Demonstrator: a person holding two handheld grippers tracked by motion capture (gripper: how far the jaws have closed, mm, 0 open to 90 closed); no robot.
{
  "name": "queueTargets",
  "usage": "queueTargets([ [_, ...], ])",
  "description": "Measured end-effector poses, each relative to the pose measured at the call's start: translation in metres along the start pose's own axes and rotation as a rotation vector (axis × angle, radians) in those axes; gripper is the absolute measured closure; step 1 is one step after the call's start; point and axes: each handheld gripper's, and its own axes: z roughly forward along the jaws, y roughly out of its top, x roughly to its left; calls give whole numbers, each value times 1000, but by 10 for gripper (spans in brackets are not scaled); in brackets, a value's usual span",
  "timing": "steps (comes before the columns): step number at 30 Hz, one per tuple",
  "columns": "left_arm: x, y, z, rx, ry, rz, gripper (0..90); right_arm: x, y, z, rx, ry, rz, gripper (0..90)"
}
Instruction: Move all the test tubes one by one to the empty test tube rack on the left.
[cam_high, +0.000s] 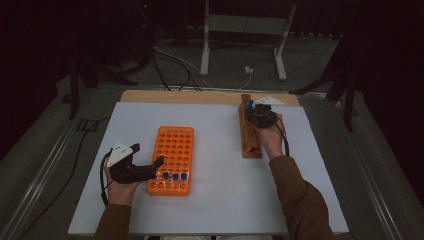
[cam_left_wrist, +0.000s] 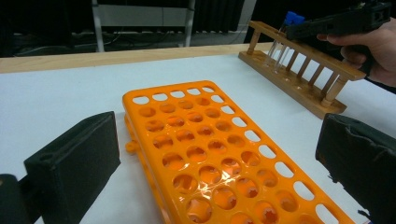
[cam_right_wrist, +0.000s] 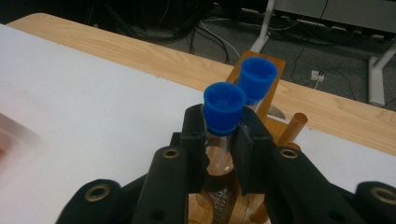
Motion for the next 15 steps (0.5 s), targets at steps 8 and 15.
queueTargets([
  [8, 0, 0, 0, 1, 1, 2, 8, 0, 0, -1, 6, 2, 10, 772],
  [15, -1, 0, 0, 1, 3, 1, 8, -2, 4, -9, -3, 9, 17, 773],
])
